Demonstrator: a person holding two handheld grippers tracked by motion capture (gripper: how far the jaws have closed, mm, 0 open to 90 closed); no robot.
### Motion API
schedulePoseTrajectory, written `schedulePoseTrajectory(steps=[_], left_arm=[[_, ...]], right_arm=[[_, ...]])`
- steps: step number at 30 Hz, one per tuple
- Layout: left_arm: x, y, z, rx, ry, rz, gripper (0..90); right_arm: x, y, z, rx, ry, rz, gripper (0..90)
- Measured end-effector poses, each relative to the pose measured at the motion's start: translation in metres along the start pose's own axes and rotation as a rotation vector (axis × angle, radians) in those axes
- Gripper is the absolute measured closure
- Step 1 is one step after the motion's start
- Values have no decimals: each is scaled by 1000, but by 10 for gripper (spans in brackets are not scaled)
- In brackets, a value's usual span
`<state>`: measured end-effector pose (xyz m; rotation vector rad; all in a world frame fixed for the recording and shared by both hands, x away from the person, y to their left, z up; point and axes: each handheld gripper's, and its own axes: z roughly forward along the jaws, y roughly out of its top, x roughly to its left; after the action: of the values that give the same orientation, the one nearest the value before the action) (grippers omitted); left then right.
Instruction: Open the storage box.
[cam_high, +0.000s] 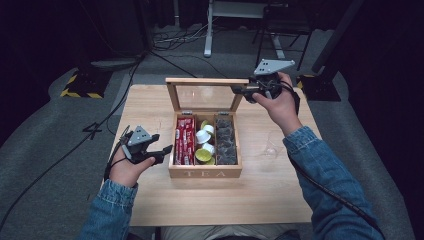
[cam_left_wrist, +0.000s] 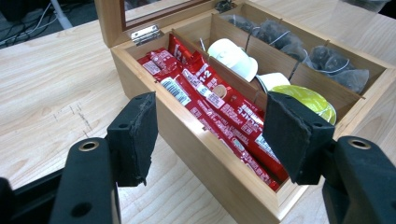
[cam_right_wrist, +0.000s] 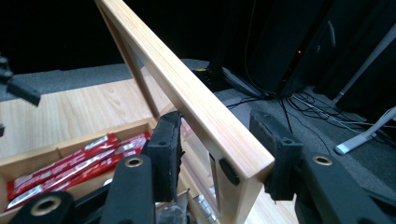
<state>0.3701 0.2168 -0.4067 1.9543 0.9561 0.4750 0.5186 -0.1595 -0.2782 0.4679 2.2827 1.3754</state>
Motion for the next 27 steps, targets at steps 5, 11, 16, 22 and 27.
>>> schedulePoseTrajectory(steps=[5,11,16,22,27], left_arm=[[2,-5,-1,4,12,-14,360],[4,-12,-9,5,34,-31,358],[6,-17,-12,11,52,-42,356],[7,-21,-14,15,59,-58,355],[9,-21,-11,21,55,-59,353]], right_arm=[[-9,3,6,-11,-17,21,540],[-24,8,17,-20,-43,58,514],[-40,16,33,4,-84,114,457],[-53,19,44,14,-110,131,431],[-63,19,54,19,-140,133,410]])
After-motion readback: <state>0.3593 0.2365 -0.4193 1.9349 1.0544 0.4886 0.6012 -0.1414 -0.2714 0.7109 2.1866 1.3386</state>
